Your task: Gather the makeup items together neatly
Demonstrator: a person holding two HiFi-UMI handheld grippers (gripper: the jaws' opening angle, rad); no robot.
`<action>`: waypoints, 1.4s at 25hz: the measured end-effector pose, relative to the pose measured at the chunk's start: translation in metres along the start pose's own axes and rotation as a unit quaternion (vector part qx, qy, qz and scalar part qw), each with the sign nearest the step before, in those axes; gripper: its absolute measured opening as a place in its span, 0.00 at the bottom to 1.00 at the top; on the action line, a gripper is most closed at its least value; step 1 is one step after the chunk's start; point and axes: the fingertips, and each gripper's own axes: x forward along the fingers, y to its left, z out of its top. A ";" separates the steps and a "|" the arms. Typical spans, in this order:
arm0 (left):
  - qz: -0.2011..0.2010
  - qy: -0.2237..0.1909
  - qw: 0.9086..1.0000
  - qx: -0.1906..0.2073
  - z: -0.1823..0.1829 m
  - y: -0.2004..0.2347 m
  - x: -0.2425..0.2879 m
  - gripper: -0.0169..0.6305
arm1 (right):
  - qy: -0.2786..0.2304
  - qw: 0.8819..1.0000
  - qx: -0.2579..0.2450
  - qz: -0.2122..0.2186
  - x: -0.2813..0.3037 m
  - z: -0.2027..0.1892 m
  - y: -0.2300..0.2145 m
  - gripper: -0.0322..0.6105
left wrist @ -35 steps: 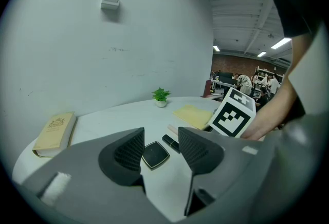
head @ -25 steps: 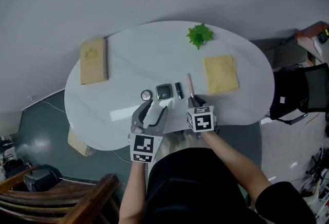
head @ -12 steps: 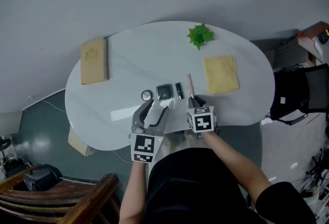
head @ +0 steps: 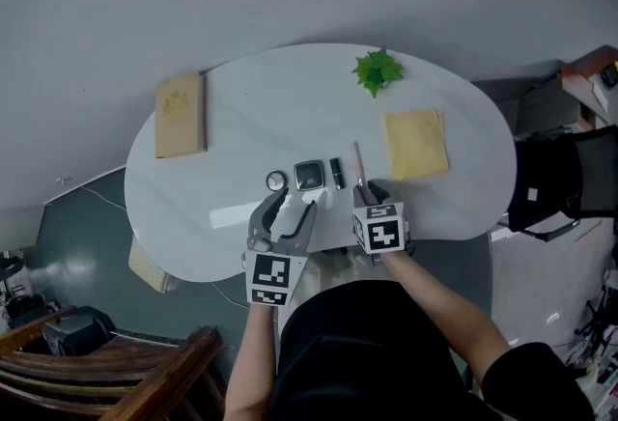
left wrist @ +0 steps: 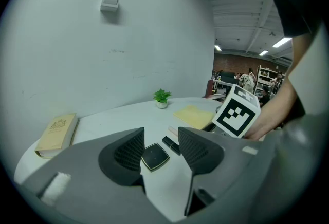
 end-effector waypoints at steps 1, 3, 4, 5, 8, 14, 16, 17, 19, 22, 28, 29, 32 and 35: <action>0.002 -0.001 1.000 0.000 0.001 0.000 0.000 0.34 | -0.004 1.000 -0.002 0.002 -0.002 0.003 0.001 0.22; 0.005 -0.003 1.000 -0.001 0.002 -0.002 0.000 0.34 | -0.012 1.000 -0.008 0.006 -0.008 0.009 0.002 0.22; 0.006 -0.005 1.000 -0.002 0.003 -0.003 0.000 0.34 | -0.017 1.000 -0.013 0.008 -0.011 0.012 0.002 0.22; 0.007 -0.007 1.000 -0.003 0.004 -0.003 -0.001 0.34 | -0.021 1.000 -0.018 0.010 -0.015 0.015 0.003 0.22; 0.009 -0.011 1.000 -0.006 0.006 -0.004 -0.002 0.34 | -0.032 0.999 -0.033 0.013 -0.024 0.025 0.003 0.22; 0.009 -0.018 1.000 -0.005 0.011 -0.002 -0.005 0.34 | -0.058 0.997 -0.059 0.008 -0.037 0.044 0.001 0.22; 0.008 -0.023 1.000 -0.005 0.015 0.000 -0.006 0.34 | -0.066 0.996 -0.065 0.010 -0.042 0.050 0.003 0.22; 0.008 -0.025 1.000 -0.004 0.017 0.001 -0.006 0.34 | -0.071 0.995 -0.068 0.010 -0.044 0.054 0.004 0.22; 0.008 -0.031 1.000 -0.003 0.021 0.004 -0.006 0.34 | -0.081 0.994 -0.074 0.011 -0.049 0.061 0.006 0.22; 0.008 -0.040 0.999 -0.003 0.029 0.007 -0.006 0.34 | -0.095 0.992 -0.085 0.014 -0.057 0.074 0.010 0.22; 0.012 -0.061 0.998 -0.005 0.047 0.012 -0.009 0.34 | -0.130 0.985 -0.112 0.021 -0.076 0.105 0.017 0.21; 0.012 -0.064 0.998 -0.006 0.050 0.013 -0.010 0.34 | -0.134 0.984 -0.117 0.023 -0.079 0.109 0.019 0.21; 0.015 -0.075 0.997 -0.009 0.058 0.014 -0.012 0.34 | -0.148 0.980 -0.131 0.036 -0.088 0.123 0.024 0.19; 0.019 -0.087 0.996 -0.013 0.067 0.016 -0.014 0.33 | -0.164 0.974 -0.145 0.053 -0.098 0.134 0.030 0.17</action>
